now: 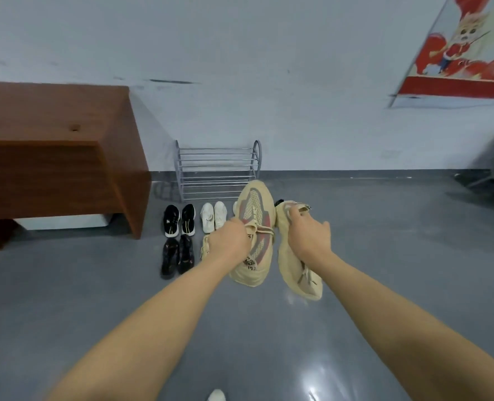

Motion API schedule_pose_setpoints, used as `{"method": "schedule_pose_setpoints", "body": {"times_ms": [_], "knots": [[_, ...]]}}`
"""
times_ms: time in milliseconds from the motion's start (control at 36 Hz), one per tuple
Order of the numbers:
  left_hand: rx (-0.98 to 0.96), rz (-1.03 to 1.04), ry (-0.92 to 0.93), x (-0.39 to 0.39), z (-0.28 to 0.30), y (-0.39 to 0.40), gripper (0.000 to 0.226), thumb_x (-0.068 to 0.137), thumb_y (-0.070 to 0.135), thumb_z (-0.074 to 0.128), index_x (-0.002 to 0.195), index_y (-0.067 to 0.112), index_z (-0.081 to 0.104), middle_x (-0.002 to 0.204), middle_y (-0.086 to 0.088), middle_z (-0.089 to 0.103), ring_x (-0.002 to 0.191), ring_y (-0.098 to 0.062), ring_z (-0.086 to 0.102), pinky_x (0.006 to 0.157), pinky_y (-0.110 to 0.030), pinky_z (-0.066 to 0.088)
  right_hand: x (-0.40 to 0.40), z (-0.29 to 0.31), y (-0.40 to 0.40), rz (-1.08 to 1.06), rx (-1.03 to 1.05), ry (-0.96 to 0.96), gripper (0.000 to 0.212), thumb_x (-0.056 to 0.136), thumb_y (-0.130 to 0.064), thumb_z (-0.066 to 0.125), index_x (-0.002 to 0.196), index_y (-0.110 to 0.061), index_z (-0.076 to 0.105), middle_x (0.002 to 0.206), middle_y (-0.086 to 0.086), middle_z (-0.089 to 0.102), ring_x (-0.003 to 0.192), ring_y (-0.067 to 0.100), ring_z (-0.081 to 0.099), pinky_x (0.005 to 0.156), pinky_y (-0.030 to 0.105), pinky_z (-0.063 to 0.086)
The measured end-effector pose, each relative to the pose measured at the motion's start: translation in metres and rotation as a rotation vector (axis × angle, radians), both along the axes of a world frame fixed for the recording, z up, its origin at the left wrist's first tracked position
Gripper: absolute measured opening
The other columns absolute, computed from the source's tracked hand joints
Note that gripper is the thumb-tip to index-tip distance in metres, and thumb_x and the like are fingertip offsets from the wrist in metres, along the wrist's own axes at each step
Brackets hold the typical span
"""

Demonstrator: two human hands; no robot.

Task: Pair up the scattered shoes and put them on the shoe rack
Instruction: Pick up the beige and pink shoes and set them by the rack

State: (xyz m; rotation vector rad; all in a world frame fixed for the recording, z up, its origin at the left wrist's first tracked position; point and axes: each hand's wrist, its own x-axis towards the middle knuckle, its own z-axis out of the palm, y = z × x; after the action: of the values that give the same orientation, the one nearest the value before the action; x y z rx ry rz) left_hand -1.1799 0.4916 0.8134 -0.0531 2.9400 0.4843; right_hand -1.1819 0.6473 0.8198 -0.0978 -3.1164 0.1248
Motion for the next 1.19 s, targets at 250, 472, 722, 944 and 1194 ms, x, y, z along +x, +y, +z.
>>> {"method": "schedule_pose_setpoints", "body": {"times_ms": [250,472,722,944,1194], "knots": [[0.000,-0.046,-0.008,-0.094,-0.015,0.038,0.027,0.092,0.006,0.039,0.117,0.002,0.046,0.116,-0.014,0.059,0.103,-0.033,0.061,0.081,-0.040,0.048,-0.096,-0.015,0.035,-0.041,-0.011,-0.061,0.037,0.090,-0.008,0.032,0.127,-0.013,0.038,0.117,0.010,0.058,0.092,0.031,0.059,0.098,0.050,0.034],[0.010,0.016,-0.105,-0.187,-0.032,0.087,0.027,0.092,0.004,0.037,0.116,0.003,0.049,0.116,-0.013,0.060,0.104,-0.032,0.060,0.081,-0.037,0.045,-0.193,-0.038,0.090,0.027,0.033,-0.093,0.040,0.091,-0.006,0.033,0.130,-0.014,0.036,0.117,0.007,0.059,0.087,0.031,0.059,0.089,0.042,0.036],[0.056,0.159,-0.160,-0.305,-0.038,0.182,0.024,0.092,0.005,0.039,0.111,0.005,0.054,0.114,-0.012,0.063,0.103,-0.032,0.061,0.080,-0.035,0.046,-0.318,-0.041,0.174,0.134,-0.029,-0.143,0.034,0.091,-0.008,0.033,0.123,-0.013,0.041,0.116,0.008,0.058,0.096,0.031,0.056,0.094,0.045,0.038],[0.066,0.218,-0.173,-0.383,-0.059,0.230,0.025,0.098,0.013,0.038,0.118,0.005,0.049,0.120,-0.011,0.060,0.109,-0.030,0.059,0.084,-0.035,0.043,-0.406,-0.061,0.220,0.208,-0.018,-0.197,0.028,0.090,-0.008,0.036,0.115,-0.016,0.043,0.113,0.007,0.058,0.096,0.030,0.055,0.093,0.045,0.037],[0.134,0.228,-0.222,-0.452,-0.094,0.232,0.025,0.099,0.017,0.034,0.115,0.007,0.050,0.116,-0.010,0.060,0.106,-0.030,0.058,0.077,-0.034,0.039,-0.478,-0.096,0.229,0.222,-0.023,-0.211,0.027,0.090,-0.008,0.034,0.114,-0.015,0.045,0.107,0.006,0.061,0.090,0.029,0.058,0.087,0.042,0.035]]}}
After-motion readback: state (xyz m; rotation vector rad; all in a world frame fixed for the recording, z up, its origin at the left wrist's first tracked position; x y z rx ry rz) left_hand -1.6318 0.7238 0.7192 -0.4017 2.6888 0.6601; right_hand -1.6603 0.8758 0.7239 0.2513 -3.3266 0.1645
